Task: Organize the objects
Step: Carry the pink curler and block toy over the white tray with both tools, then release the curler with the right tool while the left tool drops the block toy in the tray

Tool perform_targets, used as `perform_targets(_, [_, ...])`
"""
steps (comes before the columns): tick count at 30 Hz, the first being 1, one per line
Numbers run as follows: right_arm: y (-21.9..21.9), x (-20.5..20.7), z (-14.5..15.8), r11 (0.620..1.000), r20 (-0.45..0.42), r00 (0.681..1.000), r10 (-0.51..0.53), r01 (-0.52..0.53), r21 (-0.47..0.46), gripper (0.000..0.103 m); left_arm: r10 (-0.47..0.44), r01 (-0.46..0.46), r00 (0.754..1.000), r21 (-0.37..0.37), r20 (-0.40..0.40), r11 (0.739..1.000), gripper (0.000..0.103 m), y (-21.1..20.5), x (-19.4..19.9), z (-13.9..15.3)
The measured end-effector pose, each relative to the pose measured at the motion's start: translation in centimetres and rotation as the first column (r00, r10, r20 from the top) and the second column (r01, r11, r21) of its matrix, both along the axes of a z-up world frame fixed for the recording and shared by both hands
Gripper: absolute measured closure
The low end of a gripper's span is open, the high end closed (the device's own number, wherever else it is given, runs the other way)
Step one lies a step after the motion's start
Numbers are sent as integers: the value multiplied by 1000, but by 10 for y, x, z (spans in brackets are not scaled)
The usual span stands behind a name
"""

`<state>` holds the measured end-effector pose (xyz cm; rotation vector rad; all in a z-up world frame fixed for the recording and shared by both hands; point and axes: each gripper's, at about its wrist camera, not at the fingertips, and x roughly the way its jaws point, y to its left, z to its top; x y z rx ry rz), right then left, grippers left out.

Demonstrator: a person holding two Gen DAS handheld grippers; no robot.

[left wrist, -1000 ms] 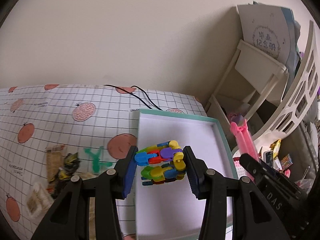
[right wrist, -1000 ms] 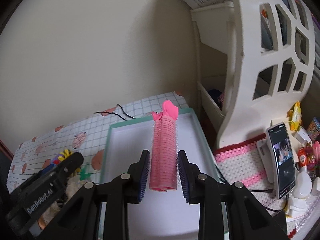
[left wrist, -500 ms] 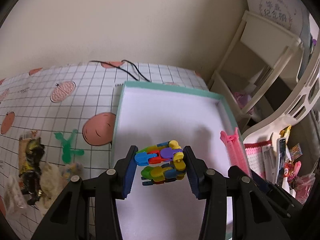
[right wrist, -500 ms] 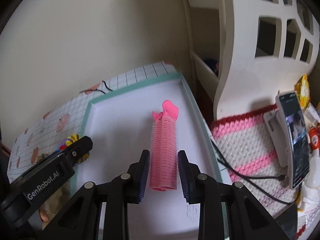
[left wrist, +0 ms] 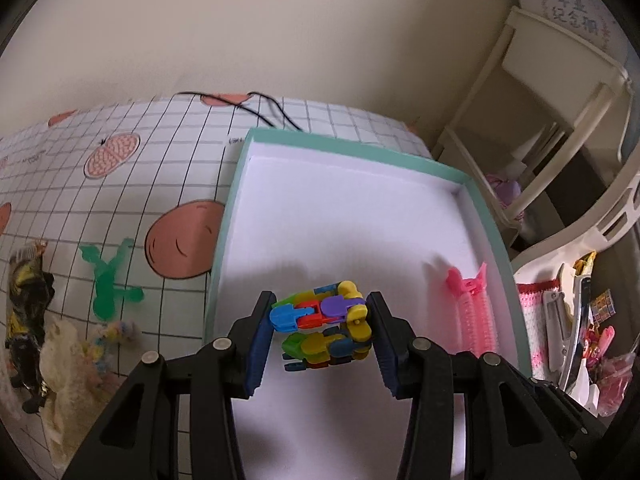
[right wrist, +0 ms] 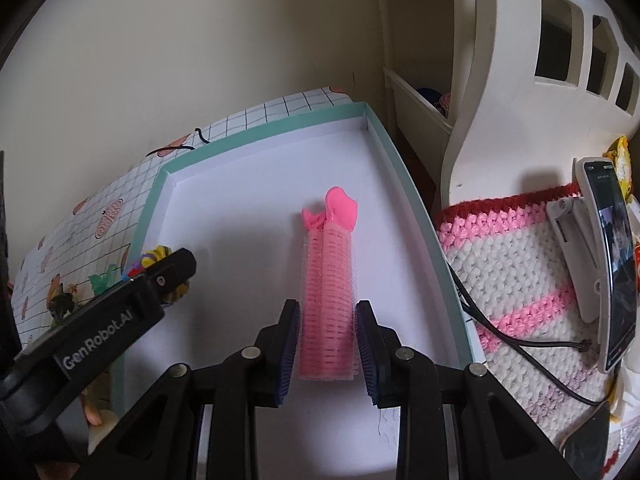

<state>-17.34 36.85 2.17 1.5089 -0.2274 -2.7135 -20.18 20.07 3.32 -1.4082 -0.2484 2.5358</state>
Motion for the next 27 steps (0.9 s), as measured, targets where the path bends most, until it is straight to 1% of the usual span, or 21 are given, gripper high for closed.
perform_targets(3, [0,-1,-3,1000,7,1000,-2,2,-1,72,12,-12,1000,4,-2,1000,55,-1,0,1])
perform_targets(8, [1,-3,-5,1000,12,1000,-1,1,-1,72,24,-24,1000,-33,-12,999,55,2,7,2])
perform_targets(15, [0,-4,-6,1000,21,1000,9,-9,1,72,48,-47,999,-43,18,998,55,-6,7,-2])
perform_targets(23, [-5,-5,-6,999,36,999,23,-24,22,71,27,-26,1000,-56,12,998,54,-1,8,1])
perform_targets(27, [-6,-4,-3,999,37,999,26,-28,31,71,28,-27,999,-43,16,999,54,-3,9,5])
